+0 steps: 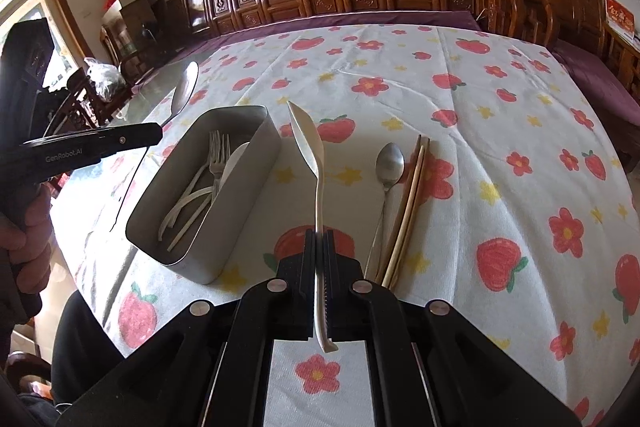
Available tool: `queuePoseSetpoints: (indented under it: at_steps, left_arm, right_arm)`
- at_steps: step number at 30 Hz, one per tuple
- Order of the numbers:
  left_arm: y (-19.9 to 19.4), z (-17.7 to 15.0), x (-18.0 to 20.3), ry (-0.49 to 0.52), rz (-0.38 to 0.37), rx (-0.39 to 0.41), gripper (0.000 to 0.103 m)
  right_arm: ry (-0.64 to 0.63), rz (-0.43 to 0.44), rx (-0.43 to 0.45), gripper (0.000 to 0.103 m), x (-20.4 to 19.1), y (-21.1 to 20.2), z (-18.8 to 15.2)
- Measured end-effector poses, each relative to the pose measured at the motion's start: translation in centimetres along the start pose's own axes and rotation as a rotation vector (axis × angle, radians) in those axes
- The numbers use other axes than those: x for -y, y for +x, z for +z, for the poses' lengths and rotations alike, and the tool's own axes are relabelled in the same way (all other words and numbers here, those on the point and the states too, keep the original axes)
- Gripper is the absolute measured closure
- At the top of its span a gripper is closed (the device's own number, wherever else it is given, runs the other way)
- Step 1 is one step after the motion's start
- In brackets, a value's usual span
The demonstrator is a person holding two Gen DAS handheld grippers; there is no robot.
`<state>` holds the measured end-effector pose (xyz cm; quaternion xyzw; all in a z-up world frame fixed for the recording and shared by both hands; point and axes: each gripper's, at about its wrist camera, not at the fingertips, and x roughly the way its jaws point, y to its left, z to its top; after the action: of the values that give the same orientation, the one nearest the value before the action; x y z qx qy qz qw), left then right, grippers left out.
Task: Organize utensils
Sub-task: 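Carry the steel spoon into the tray and open the left gripper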
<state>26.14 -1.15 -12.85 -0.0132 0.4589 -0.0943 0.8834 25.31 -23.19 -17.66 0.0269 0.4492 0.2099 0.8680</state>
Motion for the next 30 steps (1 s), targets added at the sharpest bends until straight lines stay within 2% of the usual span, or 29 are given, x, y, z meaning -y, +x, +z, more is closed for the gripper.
queuePoseSetpoints:
  at_steps: [9, 12, 30]
  left_arm:
    - [3.4, -1.1, -3.0, -0.058, 0.036, -0.059, 0.098]
    - [4.4, -1.4, -3.5, -0.081, 0.023, -0.076, 0.098]
    - [8.5, -1.9, -3.3, -0.075, 0.061, -0.141, 0.097]
  right_arm:
    - [0.000, 0.004, -0.014, 0.099, -0.1, 0.4, -0.2]
    - [0.002, 0.000, -0.017, 0.099, 0.1, 0.6, -0.3]
    - [0.011, 0.011, -0.032, 0.099, 0.9, 1.3, -0.5]
